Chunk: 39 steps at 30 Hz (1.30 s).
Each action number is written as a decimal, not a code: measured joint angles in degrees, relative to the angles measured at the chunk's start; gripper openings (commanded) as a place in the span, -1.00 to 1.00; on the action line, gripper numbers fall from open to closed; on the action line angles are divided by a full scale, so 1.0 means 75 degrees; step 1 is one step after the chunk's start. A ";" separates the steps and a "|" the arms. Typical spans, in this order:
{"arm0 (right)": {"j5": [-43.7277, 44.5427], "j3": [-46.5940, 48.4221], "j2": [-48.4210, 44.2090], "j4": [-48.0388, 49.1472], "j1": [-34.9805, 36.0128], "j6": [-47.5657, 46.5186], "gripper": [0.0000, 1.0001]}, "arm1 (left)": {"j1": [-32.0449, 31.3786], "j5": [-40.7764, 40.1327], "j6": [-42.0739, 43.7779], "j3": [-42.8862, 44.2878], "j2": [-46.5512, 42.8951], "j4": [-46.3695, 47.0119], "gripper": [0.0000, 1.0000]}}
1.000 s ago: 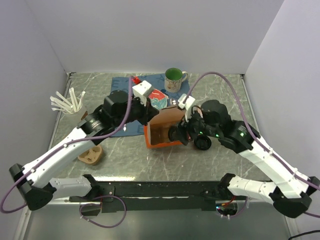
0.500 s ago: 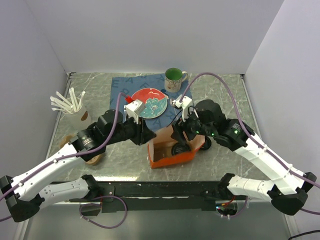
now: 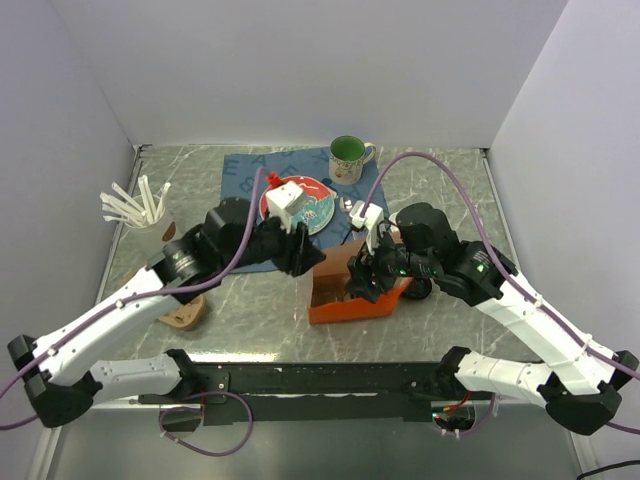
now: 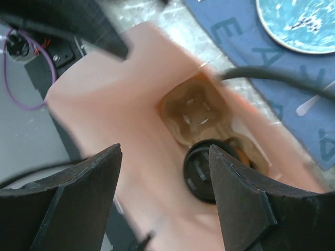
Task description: Pack the takeout coffee
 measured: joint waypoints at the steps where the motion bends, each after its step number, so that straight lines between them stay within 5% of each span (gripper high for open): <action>1: -0.0038 0.0000 0.0020 -0.0050 0.0000 -0.0020 0.49 | 0.0003 -0.0015 0.0111 0.0213 0.0154 0.0026 0.11; 20: -0.0189 0.0000 0.0003 -0.0262 0.0000 -0.0201 0.49 | 0.0067 0.0545 0.1731 0.0650 0.1769 0.1597 0.09; 22: -0.0192 0.0015 0.0000 -0.0294 0.0000 -0.0242 0.49 | 0.0067 0.0702 0.1821 0.0691 0.2008 0.1670 0.02; 26: -0.0219 0.0015 -0.0012 -0.0376 0.0000 -0.0347 0.49 | 0.0067 0.0819 0.1923 0.0836 0.2375 0.1766 -0.96; 39: -0.0577 0.0067 -0.1026 -0.0828 0.0000 -0.0300 0.38 | 0.0055 -0.0146 0.1055 0.0597 0.1751 0.2183 -0.98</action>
